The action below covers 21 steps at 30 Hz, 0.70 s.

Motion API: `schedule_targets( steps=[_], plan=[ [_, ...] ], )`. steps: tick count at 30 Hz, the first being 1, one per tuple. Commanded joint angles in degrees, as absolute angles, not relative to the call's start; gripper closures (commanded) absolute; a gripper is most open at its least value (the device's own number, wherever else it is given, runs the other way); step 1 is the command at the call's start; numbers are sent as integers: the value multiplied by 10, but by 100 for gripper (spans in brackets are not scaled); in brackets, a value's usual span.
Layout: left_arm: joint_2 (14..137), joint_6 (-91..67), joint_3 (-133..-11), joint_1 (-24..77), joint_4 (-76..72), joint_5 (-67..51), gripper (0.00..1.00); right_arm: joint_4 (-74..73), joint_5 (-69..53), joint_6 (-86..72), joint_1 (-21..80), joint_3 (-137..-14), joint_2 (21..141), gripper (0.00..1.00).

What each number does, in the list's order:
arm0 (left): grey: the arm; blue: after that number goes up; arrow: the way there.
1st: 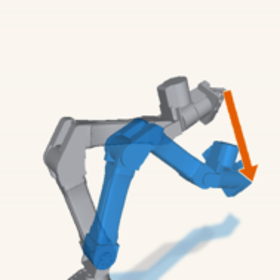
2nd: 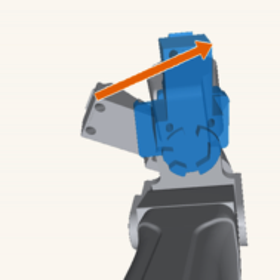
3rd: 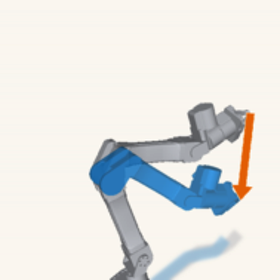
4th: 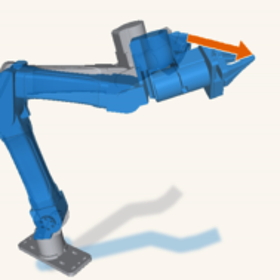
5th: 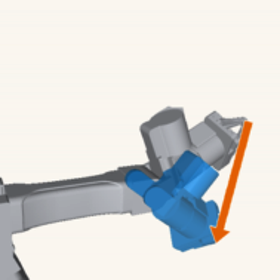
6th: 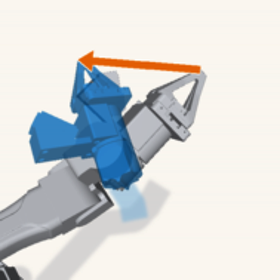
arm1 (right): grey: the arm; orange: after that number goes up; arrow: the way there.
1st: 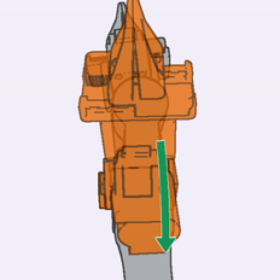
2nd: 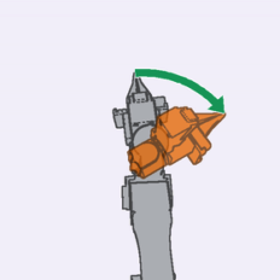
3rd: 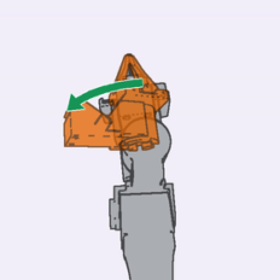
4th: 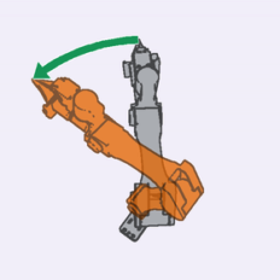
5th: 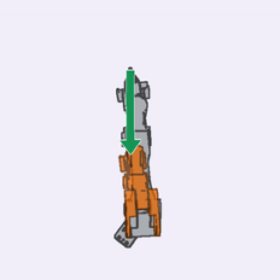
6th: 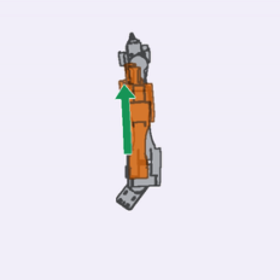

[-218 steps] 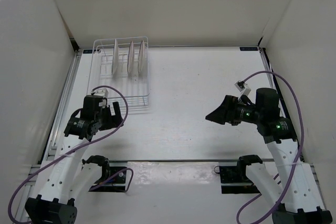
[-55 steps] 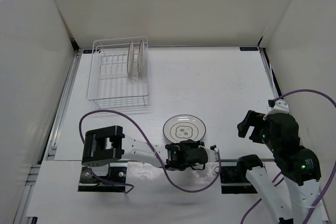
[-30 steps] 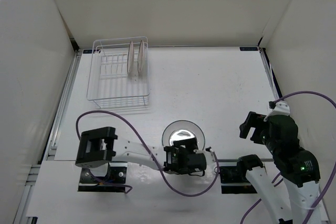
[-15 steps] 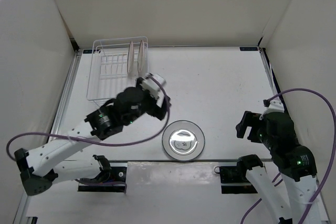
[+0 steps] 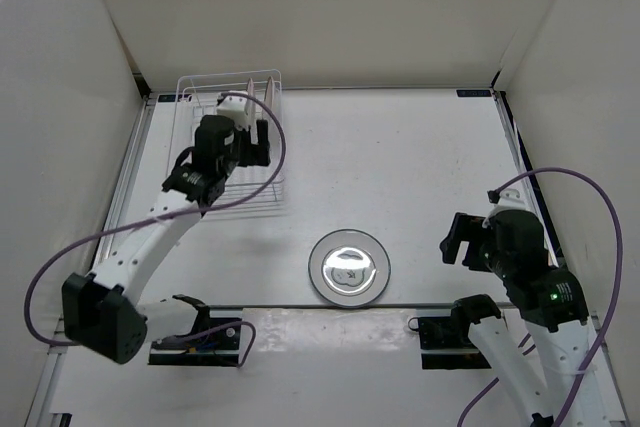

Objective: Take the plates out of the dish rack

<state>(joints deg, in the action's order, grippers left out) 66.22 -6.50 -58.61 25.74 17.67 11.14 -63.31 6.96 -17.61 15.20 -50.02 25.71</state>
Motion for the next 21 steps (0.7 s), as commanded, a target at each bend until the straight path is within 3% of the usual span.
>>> schedule_targets(
  steps=[1, 6, 12, 16, 21],
  plan=[
    [722, -82, -643, 197, 85, 53, 1, -604, 55, -175, 154, -499, 260, 10],
    [831, -61, -719, 156, -14, 47, 10, -589, 33, -176, 155, -483, 258, 10],
    [997, -8, -866, 143, -32, 98, 20, -577, 16, -171, 155, -474, 249, 10],
    [1086, -6, -967, 131, -2, 108, 20, -572, 8, -168, 154, -469, 245, 10],
    [1156, -25, -982, 113, -19, 117, 23, -570, 6, -168, 154, -468, 237, 10]
  ],
)
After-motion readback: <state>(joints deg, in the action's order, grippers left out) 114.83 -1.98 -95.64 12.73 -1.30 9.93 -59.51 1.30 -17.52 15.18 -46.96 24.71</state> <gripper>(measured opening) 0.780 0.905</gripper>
